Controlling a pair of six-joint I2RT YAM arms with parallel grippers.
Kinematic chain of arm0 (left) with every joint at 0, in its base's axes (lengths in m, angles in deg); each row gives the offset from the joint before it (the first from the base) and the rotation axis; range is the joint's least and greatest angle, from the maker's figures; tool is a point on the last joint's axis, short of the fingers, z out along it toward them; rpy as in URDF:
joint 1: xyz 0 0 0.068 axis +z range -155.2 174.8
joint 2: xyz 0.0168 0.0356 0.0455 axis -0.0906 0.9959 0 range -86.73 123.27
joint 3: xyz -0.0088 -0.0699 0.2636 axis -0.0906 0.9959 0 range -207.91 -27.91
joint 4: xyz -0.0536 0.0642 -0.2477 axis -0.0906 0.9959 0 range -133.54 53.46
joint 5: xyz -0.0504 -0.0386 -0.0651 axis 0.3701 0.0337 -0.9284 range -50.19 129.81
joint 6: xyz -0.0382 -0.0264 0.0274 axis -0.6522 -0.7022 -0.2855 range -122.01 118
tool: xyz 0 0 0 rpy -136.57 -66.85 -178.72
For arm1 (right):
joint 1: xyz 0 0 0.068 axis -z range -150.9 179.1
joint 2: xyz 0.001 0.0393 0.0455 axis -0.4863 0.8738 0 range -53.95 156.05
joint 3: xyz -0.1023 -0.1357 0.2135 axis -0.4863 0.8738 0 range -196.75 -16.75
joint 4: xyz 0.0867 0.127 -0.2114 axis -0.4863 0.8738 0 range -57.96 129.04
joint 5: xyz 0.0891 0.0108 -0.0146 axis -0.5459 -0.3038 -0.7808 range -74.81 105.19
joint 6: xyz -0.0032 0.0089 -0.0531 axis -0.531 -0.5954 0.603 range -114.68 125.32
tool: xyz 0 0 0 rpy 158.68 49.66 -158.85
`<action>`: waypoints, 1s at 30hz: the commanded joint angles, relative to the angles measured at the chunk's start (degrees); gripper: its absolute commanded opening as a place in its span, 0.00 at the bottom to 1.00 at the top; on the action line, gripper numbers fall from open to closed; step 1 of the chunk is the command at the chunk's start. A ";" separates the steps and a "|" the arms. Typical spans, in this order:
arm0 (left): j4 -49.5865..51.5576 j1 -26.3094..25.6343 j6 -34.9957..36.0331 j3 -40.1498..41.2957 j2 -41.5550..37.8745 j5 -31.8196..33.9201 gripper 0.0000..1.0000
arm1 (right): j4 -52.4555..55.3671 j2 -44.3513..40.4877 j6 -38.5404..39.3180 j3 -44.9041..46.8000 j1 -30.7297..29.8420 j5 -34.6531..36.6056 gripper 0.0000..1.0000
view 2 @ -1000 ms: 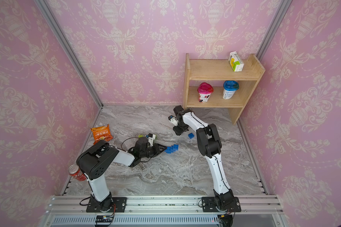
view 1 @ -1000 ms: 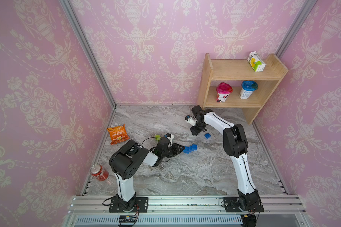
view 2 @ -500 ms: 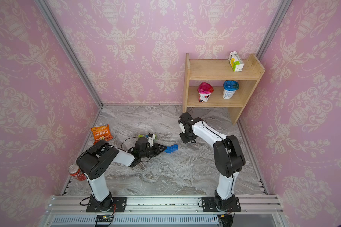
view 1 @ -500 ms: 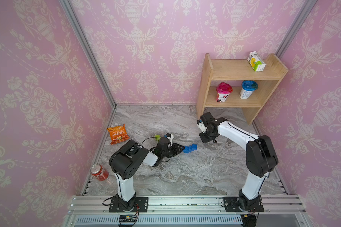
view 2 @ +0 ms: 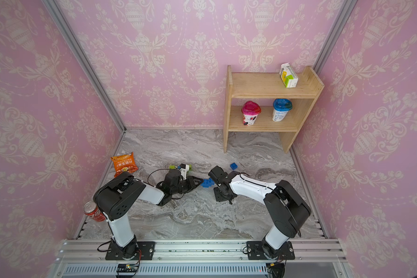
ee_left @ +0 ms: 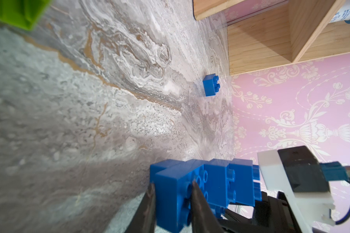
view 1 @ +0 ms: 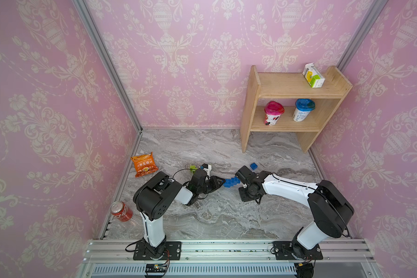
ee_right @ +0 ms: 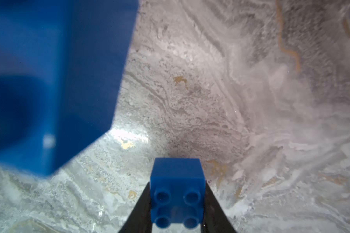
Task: Assemble the letter v with lego
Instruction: Place the lego brick at the center of the board, then pick up the lego brick from the center of the board.
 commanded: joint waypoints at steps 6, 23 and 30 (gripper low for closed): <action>3.83 0.03 -0.38 1.41 0.36 2.92 0.18 | 4.94 -2.04 -2.29 -1.26 -0.42 4.07 0.63; 4.17 0.04 -0.17 0.82 0.35 2.21 0.18 | 11.92 18.64 33.38 -31.65 21.88 0.35 0.62; 5.44 0.16 0.35 0.83 -0.63 2.56 0.18 | 15.96 28.49 37.94 -42.78 24.28 -0.55 0.60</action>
